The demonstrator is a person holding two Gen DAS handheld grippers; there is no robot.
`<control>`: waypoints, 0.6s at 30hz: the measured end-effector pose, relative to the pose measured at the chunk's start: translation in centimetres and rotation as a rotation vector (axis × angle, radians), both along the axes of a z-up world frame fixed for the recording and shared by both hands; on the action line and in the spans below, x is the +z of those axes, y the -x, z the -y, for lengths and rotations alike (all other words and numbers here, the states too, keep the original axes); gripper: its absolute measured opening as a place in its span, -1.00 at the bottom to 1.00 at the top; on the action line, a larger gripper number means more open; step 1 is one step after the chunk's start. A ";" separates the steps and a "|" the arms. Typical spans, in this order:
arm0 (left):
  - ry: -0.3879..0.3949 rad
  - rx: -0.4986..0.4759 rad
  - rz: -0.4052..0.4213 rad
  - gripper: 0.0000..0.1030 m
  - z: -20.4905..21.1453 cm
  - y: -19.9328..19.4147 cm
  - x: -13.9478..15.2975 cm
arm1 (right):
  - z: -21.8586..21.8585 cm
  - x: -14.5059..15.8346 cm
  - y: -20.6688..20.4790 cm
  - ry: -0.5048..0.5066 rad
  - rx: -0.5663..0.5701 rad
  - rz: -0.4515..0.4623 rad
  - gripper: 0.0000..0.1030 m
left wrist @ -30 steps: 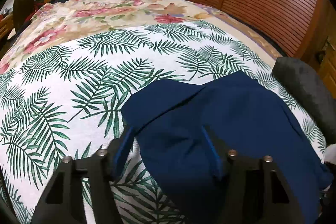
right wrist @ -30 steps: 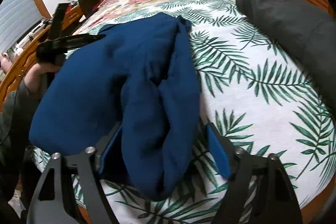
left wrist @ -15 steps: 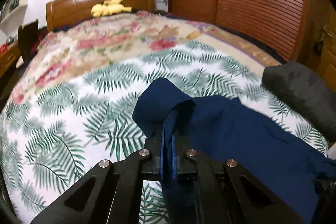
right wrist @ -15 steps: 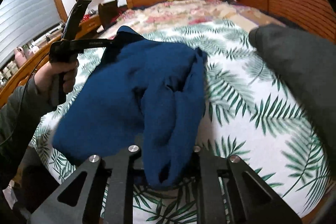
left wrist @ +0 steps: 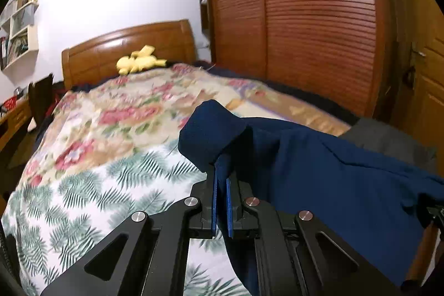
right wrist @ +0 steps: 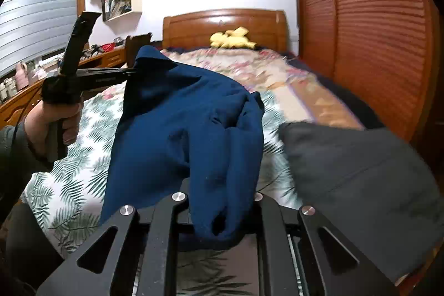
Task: Fold large clothes
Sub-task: 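Grasp the folded blazer with both grippers and lift it off the bed, then carry the blazer with both grippers onto the dark grey folded garment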
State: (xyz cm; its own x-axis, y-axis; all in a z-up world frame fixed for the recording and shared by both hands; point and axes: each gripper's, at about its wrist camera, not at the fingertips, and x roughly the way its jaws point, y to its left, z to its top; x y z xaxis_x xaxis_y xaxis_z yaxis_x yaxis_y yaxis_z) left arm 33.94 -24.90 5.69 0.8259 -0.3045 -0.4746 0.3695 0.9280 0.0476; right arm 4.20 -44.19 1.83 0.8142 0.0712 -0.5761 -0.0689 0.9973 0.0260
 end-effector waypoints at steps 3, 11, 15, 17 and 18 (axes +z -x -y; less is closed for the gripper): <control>0.003 -0.017 0.031 -0.90 1.7 0.6 1.0 | 2.0 1.5 0.1 0.022 -0.022 0.022 -0.73; -0.001 -0.081 0.075 -0.90 5.1 0.8 1.9 | 6.3 4.2 1.6 0.077 -0.105 0.081 -0.73; 0.012 -0.106 0.086 -0.90 6.2 1.1 2.6 | 8.2 5.4 2.3 0.096 -0.129 0.099 -0.73; 0.011 -0.120 0.095 -0.90 6.8 1.3 2.9 | 9.1 6.1 2.7 0.108 -0.142 0.109 -0.73; 0.009 -0.127 0.098 -0.90 7.3 1.2 3.1 | 9.7 6.5 3.0 0.111 -0.149 0.115 -0.73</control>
State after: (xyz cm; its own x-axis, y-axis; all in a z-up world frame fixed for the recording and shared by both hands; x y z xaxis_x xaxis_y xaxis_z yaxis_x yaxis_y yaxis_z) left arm 32.69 -32.24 8.76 0.8225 -0.4136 -0.3905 0.4781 0.8746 0.0805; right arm 1.22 -53.90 8.35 0.8718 -0.1132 -0.4765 0.0832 0.9930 -0.0837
